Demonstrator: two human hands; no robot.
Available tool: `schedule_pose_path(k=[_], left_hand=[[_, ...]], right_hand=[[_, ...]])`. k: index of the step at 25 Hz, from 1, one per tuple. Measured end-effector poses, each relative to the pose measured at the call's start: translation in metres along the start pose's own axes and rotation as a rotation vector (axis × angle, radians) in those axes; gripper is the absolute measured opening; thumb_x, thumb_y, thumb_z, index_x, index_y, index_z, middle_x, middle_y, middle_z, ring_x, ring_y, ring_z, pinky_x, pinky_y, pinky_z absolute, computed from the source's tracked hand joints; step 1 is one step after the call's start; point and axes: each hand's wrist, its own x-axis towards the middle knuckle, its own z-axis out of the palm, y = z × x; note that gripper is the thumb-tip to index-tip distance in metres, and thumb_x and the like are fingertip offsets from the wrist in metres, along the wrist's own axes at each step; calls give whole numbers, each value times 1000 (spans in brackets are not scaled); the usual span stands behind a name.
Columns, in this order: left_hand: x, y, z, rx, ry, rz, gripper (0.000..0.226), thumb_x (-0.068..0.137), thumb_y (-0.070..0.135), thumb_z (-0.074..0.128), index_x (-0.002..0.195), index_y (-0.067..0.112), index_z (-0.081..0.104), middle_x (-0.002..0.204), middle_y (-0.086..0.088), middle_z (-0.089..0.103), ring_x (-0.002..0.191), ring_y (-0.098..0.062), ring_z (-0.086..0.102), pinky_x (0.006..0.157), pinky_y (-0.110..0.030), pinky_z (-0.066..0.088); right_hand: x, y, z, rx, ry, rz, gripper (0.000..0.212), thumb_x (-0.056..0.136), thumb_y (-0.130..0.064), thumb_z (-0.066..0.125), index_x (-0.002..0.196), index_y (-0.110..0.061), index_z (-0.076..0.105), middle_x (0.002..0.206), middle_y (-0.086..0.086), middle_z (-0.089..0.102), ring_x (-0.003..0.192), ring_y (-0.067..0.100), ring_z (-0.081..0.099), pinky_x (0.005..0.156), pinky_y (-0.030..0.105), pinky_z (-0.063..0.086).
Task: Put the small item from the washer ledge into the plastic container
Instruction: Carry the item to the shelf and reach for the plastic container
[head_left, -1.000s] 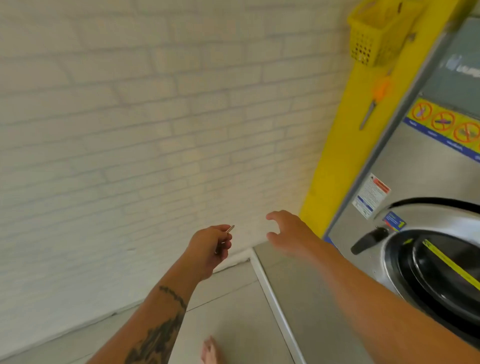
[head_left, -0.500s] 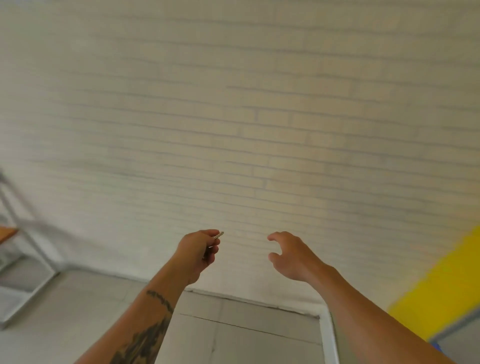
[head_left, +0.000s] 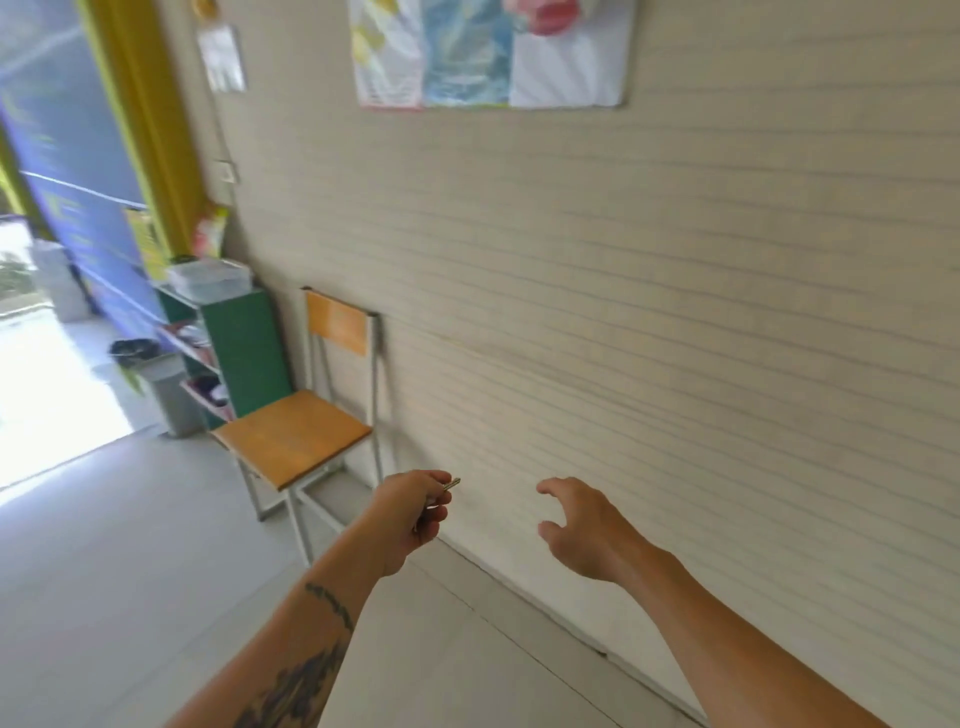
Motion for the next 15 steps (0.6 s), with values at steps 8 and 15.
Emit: schedule_pose_path(k=[8,15], left_hand=[[55,78,-163,-73,279,64,27,86,-6,48,105,4,65,85,-12,59,59,-16,51,49,-21,37],[175,153,-262,-74,440,53,25,87,-6,50,103,5,66,82,-12,60,63,-17,55,54,-24,43]], right_hand=[[150,-161,72,33,-98,-234,56,90,-26,52,144,-16,42,145,5,45,132,22,44,108,33,35],[319,-258,142,123,-197,-314,58,90,-26,52,146,-19,40,147,2,43,133,20,42,110,37,36]])
